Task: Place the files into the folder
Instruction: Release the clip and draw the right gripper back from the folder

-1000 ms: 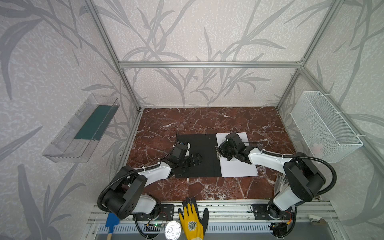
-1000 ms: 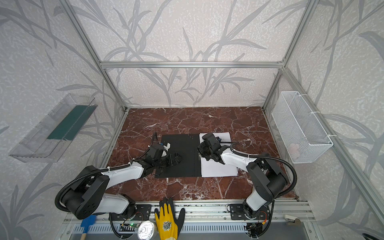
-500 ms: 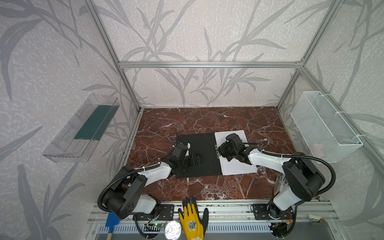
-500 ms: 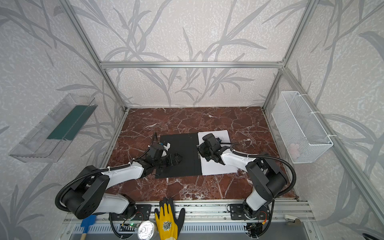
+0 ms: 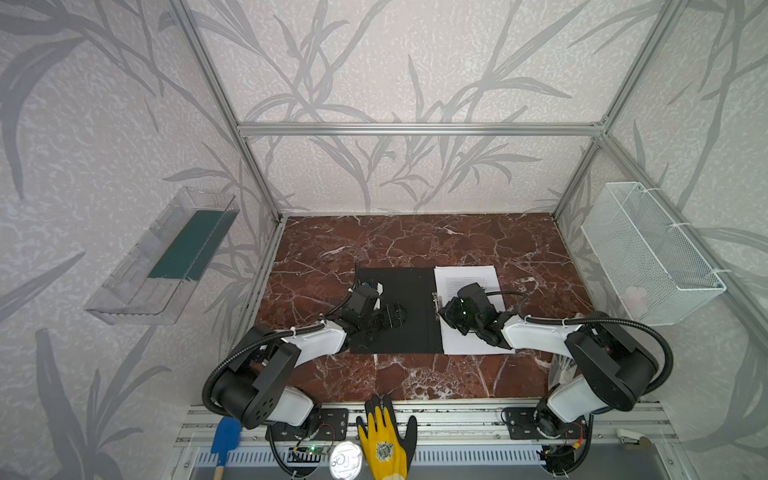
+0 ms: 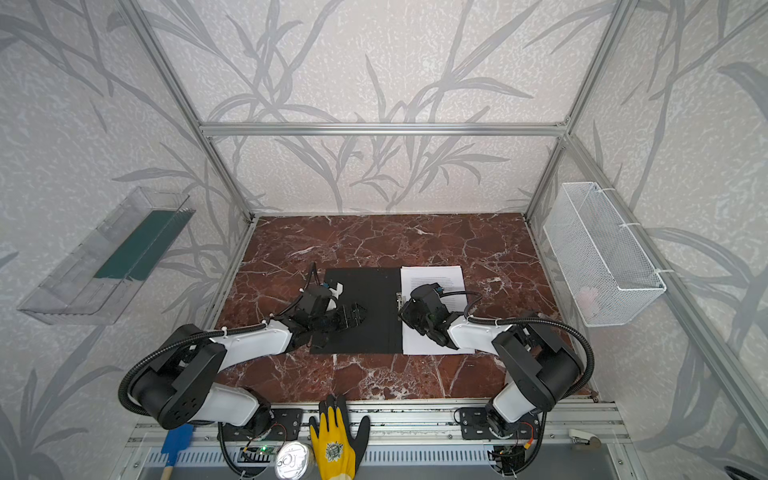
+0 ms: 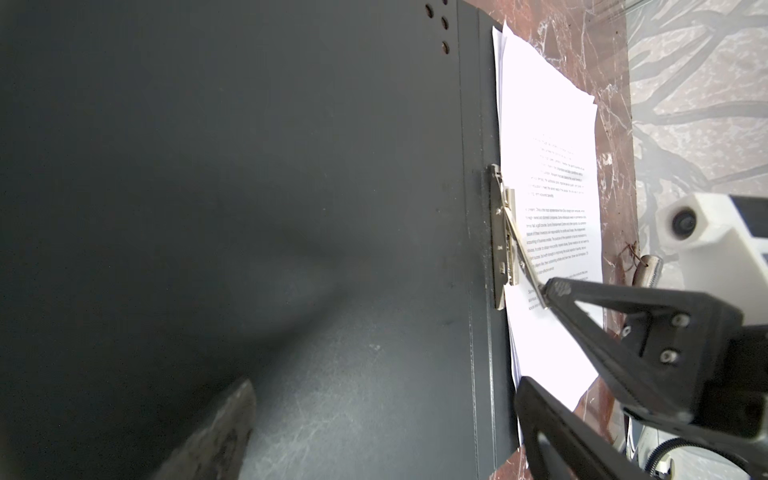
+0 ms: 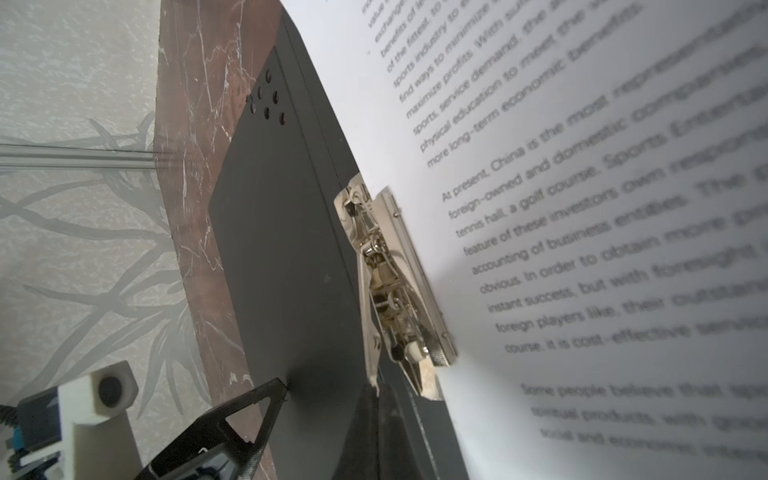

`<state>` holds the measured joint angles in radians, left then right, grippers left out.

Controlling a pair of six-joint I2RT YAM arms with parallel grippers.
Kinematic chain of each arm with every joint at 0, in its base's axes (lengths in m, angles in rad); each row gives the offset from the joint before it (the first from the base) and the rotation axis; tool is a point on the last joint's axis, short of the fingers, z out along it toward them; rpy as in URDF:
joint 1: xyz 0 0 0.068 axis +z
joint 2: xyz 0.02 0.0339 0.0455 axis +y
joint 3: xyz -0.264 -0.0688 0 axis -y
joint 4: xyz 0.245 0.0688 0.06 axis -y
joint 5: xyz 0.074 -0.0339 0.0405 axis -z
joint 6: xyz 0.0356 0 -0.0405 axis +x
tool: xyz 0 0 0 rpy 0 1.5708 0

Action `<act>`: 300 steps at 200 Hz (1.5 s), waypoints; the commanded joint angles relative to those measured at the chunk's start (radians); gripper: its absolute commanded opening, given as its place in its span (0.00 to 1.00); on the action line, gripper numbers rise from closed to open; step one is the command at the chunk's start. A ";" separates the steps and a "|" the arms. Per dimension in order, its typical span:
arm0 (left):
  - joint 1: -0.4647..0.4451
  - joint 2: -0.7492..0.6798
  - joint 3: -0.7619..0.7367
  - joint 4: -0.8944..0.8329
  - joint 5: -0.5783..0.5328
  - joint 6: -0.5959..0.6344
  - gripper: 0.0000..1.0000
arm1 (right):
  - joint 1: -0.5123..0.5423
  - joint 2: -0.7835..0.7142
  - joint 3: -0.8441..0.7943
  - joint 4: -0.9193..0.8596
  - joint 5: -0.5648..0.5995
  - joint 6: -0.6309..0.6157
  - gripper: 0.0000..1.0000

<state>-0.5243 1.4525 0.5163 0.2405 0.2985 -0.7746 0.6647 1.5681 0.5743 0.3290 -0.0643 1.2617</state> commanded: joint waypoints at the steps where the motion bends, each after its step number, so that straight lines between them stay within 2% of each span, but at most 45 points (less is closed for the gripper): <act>1: 0.002 0.047 -0.018 -0.141 -0.088 -0.019 0.99 | 0.004 0.085 -0.095 -0.084 0.066 -0.076 0.00; 49: 0.003 0.084 -0.004 -0.150 -0.094 -0.023 0.99 | 0.006 0.185 -0.157 -0.019 0.108 -0.067 0.00; 111: 0.009 0.106 -0.002 -0.160 -0.135 -0.031 0.99 | 0.018 0.191 -0.224 0.030 0.153 -0.036 0.00; 161: 0.021 0.130 0.005 -0.177 -0.165 -0.035 0.99 | 0.018 0.116 -0.195 -0.174 0.255 -0.041 0.00; 199: 0.022 0.142 0.010 -0.178 -0.168 -0.032 0.99 | 0.019 0.203 -0.177 -0.179 0.247 -0.039 0.00; 242: 0.022 0.177 0.027 -0.174 -0.166 -0.028 0.99 | 0.019 0.282 -0.144 -0.238 0.254 0.024 0.00; 280: 0.022 0.185 0.034 -0.178 -0.154 -0.025 0.99 | 0.019 0.299 -0.112 -0.311 0.263 0.054 0.00; 300: 0.022 0.171 0.033 -0.178 -0.154 -0.022 0.99 | 0.038 0.289 -0.068 -0.352 0.266 0.021 0.00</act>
<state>-0.5095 1.5742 0.6041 0.2840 0.1650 -0.7807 0.7040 1.7340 0.5503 0.5289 0.1364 1.2789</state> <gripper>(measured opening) 0.991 0.047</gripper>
